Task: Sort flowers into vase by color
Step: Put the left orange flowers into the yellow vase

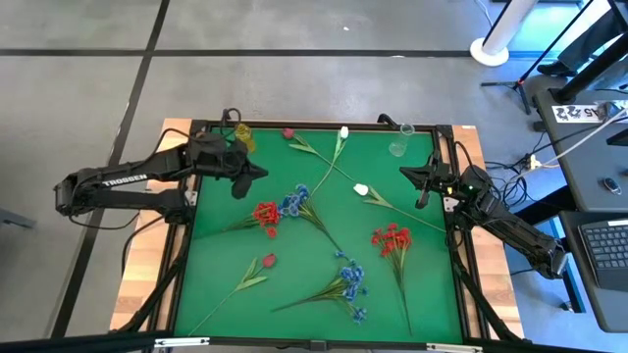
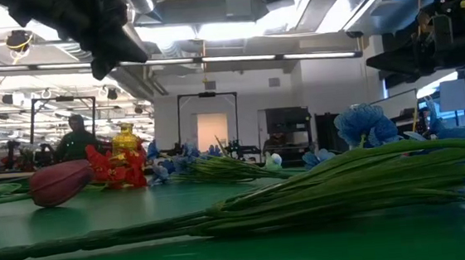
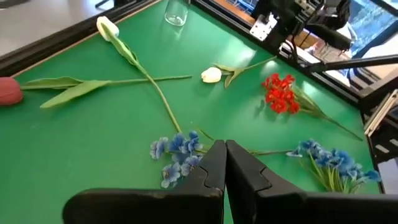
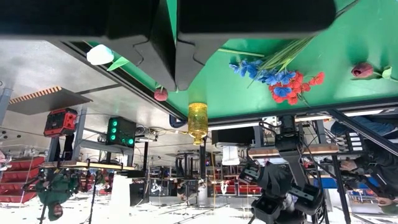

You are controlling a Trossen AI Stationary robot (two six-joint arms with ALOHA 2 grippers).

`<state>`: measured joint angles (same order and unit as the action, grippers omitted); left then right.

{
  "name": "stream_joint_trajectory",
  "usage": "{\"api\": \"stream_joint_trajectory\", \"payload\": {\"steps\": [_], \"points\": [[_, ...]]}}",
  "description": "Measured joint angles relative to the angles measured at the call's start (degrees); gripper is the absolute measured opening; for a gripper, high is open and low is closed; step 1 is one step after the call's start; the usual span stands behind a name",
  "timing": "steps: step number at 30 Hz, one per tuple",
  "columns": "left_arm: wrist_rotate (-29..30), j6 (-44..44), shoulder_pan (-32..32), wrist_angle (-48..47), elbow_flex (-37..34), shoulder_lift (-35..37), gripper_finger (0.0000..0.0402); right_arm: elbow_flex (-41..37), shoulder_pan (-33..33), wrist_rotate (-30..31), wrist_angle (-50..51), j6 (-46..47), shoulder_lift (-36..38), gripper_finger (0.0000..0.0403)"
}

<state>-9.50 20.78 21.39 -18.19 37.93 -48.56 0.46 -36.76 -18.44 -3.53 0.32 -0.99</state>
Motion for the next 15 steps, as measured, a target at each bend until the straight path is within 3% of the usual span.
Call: {"api": "stream_joint_trajectory", "payload": {"steps": [7,15], "points": [[1.1,0.7,0.0,2.9,0.0,0.0,0.0,0.0,0.0,0.0,0.0,0.0,0.0,0.0001],[2.9,7.6,-0.5,1.2,0.0,0.0,0.0,0.0,0.0,0.0,0.0,0.0,0.0,0.0001]]}}
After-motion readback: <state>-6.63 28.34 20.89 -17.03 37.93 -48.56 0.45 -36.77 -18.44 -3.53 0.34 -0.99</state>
